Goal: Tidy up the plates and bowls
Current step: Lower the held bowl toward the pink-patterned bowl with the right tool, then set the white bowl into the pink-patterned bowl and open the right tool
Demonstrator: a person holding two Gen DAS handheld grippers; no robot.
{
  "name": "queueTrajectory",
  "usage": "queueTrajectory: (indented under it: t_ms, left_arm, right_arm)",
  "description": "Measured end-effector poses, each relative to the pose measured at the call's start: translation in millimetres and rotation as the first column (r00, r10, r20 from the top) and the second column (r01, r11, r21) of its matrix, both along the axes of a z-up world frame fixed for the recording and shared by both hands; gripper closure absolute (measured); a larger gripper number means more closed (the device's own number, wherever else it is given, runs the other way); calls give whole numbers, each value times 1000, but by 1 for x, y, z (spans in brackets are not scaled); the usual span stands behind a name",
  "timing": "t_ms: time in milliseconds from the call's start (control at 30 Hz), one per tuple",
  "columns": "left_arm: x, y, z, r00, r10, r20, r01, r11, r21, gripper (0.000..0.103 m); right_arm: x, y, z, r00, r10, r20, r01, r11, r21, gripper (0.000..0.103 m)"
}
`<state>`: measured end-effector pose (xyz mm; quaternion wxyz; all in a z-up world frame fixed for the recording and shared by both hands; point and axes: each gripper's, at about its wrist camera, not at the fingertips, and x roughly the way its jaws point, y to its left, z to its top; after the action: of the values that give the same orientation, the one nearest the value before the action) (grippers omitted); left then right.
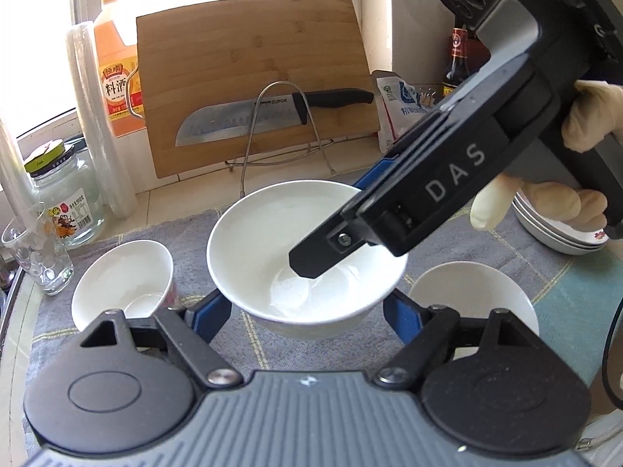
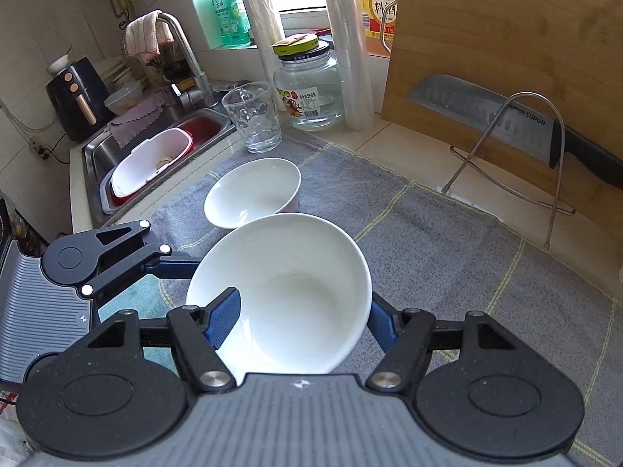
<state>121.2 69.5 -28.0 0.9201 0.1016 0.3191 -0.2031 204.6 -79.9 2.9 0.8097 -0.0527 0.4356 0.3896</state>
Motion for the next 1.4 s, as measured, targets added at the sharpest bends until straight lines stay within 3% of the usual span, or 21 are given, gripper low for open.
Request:
queueTrajectory:
  t_ms: [733,1100,1400]
  left_arm:
    - [-62,-31,22,992,-125,11,125,992,10,18]
    - [-68,-52,12,976,-215,-24,215,977,7,18]
    - [-61,-67,-4,971,-225,-79,226,974,3,18]
  right_arm:
    - [-77,-44,17,995,-102,14,101,995,15,28]
    - [-96,-68,7,981,-192,-2,192,981,-8,28]
    - [-89,-78,-9,973,-229,-32,229,973,-21,28]
